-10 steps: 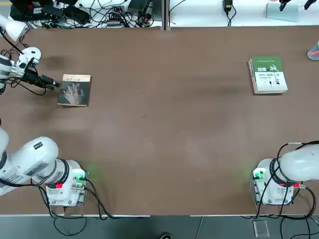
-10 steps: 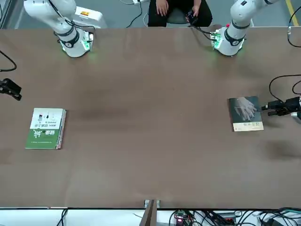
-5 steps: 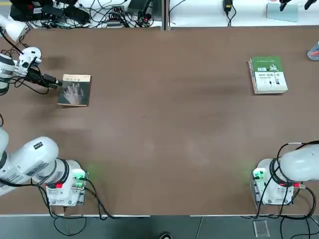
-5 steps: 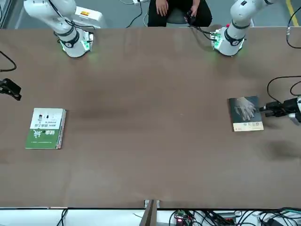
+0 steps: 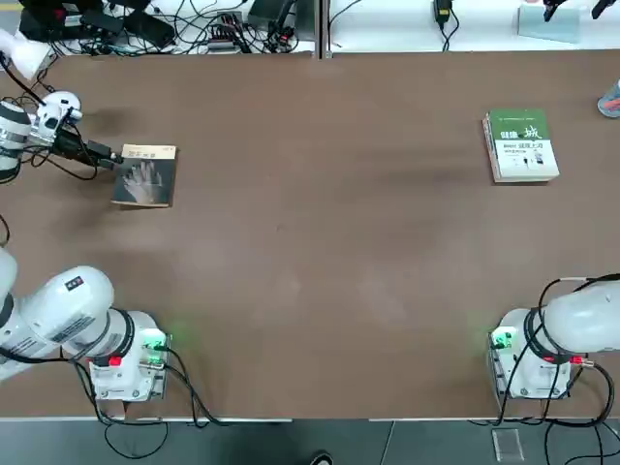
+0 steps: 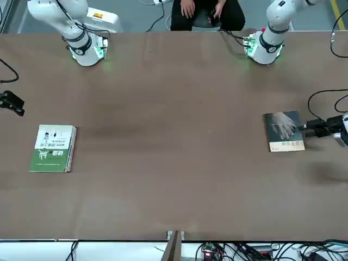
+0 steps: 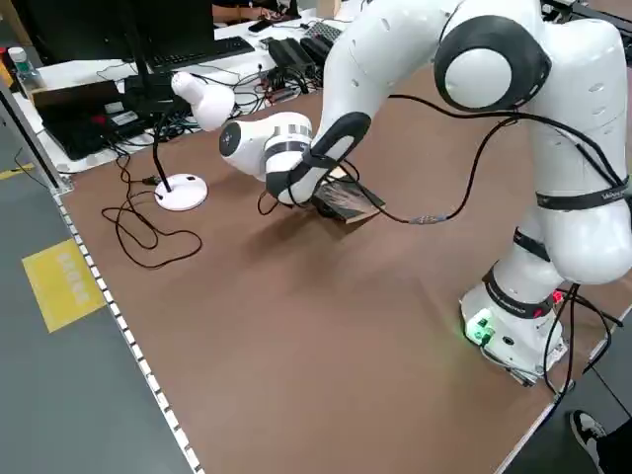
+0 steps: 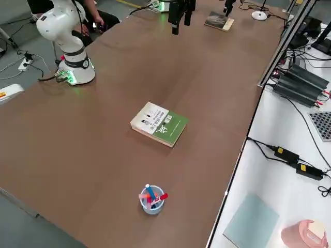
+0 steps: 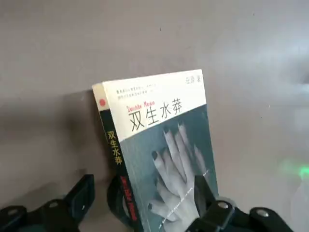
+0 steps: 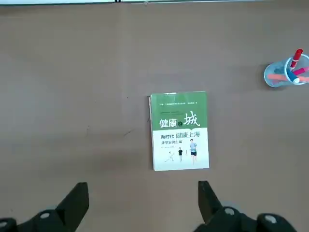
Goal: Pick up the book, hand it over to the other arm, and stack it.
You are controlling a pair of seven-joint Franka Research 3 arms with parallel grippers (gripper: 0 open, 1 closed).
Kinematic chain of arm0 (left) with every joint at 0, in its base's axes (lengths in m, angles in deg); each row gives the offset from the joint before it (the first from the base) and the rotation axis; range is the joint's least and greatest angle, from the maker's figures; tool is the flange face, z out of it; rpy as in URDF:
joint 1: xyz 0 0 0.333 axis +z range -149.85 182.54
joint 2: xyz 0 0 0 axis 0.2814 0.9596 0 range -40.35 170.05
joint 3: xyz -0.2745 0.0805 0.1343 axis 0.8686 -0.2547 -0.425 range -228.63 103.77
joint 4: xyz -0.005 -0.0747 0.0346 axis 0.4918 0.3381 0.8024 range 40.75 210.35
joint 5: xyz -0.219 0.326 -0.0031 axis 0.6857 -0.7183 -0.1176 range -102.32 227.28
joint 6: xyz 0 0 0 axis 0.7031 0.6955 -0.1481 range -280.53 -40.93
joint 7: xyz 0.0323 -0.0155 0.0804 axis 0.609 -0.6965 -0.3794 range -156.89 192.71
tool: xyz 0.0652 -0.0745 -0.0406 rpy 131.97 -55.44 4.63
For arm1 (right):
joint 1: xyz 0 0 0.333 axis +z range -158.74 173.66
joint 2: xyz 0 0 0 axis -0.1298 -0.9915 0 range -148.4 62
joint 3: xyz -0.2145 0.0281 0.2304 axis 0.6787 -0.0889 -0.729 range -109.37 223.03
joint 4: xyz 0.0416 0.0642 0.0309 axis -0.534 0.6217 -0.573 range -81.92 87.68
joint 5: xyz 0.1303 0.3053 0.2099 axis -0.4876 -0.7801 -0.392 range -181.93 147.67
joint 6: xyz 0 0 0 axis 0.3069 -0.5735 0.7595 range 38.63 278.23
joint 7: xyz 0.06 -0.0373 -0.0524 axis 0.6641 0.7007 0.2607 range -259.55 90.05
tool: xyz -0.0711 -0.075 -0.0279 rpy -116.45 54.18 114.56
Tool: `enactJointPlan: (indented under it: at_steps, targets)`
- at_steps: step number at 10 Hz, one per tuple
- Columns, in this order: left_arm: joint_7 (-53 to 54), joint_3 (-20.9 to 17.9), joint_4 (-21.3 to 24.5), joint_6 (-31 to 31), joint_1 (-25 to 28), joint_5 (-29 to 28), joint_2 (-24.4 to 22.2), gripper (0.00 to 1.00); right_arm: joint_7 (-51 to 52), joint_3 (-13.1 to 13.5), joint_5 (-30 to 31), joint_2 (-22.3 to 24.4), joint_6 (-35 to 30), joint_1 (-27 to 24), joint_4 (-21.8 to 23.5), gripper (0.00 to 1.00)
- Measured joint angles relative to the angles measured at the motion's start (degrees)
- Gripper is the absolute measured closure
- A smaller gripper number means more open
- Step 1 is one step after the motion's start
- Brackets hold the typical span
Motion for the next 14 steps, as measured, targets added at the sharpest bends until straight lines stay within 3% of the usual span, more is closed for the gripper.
enactJointPlan:
  at_steps: [14]
  targets:
    - [0.0, 1.39, -1.64, 0.05, -0.09, 0.93, 2.35, 0.1, -0.02, 0.04, 0.0, 0.0, -0.88, -0.65, 0.0, 0.0]
